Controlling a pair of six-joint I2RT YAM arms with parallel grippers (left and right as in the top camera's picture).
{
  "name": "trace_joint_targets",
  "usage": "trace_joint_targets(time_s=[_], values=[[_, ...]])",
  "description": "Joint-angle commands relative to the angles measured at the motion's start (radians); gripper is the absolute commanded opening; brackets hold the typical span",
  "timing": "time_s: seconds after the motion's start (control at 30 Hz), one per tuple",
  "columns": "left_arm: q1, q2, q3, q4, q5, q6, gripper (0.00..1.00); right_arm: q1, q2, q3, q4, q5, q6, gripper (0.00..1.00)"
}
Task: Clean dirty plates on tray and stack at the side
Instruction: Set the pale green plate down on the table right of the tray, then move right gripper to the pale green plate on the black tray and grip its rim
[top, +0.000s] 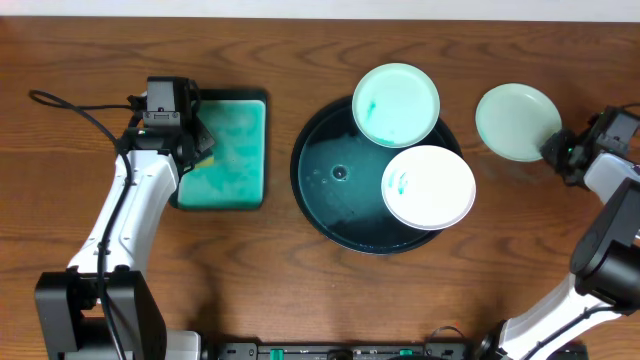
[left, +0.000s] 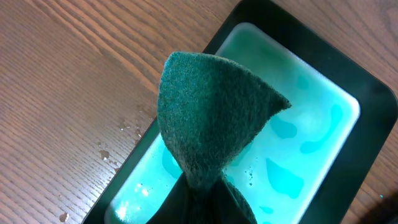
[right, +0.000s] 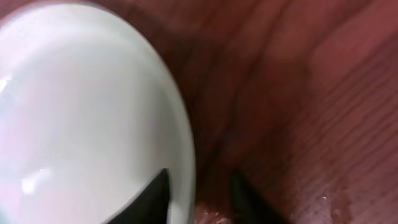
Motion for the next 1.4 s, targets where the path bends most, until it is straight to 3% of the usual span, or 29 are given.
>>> trace_joint_targets(time_s=[0.0, 0.07, 0.2, 0.37, 0.5, 0.63, 0.8, 1.03, 1.37], values=[[0.005, -0.001, -0.007, -0.002, -0.005, 0.018, 0.07, 0.005, -0.025, 0.018, -0.017, -0.012, -0.047, 0.44], [0.005, -0.001, -0.007, -0.002, -0.005, 0.018, 0.07, 0.004, -0.056, 0.043, -0.056, -0.008, -0.068, 0.57], [0.005, -0.001, -0.007, -0.003, -0.005, 0.018, 0.07, 0.016, -0.157, 0.121, -0.154, -0.005, -0.09, 0.7], [0.005, -0.001, -0.007, -0.002, -0.005, 0.018, 0.07, 0.084, -0.271, 0.171, -0.181, -0.043, -0.108, 0.76], [0.005, -0.001, -0.007, -0.002, -0.005, 0.018, 0.07, 0.185, -0.289, 0.171, -0.128, -0.08, -0.116, 0.76], [0.005, -0.001, -0.007, -0.003, -0.005, 0.018, 0.07, 0.31, -0.229, 0.171, -0.063, -0.08, -0.239, 0.75], [0.005, -0.001, -0.007, -0.003, -0.005, 0.018, 0.07, 0.46, -0.073, 0.171, 0.008, -0.032, -0.418, 0.86], [0.005, -0.001, -0.007, -0.003, -0.005, 0.017, 0.07, 0.552, 0.07, 0.171, 0.045, 0.104, -0.418, 0.88], [0.005, -0.001, -0.007, -0.002, -0.005, 0.013, 0.07, 0.555, 0.096, 0.171, 0.051, 0.061, -0.401, 0.73]])
